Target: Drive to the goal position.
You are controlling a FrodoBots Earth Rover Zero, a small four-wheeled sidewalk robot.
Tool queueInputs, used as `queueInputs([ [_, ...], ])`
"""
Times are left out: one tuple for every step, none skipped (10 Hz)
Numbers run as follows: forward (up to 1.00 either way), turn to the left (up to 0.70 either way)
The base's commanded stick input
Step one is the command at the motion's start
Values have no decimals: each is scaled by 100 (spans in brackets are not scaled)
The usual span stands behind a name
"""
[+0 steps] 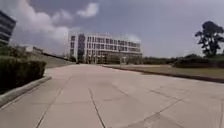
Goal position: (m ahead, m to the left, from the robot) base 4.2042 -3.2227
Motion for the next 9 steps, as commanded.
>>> queueInputs([
  [70,0],
  [70,0],
  [70,0],
  [70,0],
  [70,0],
  [70,0],
  [70,0],
  [70,0],
  [70,0],
])
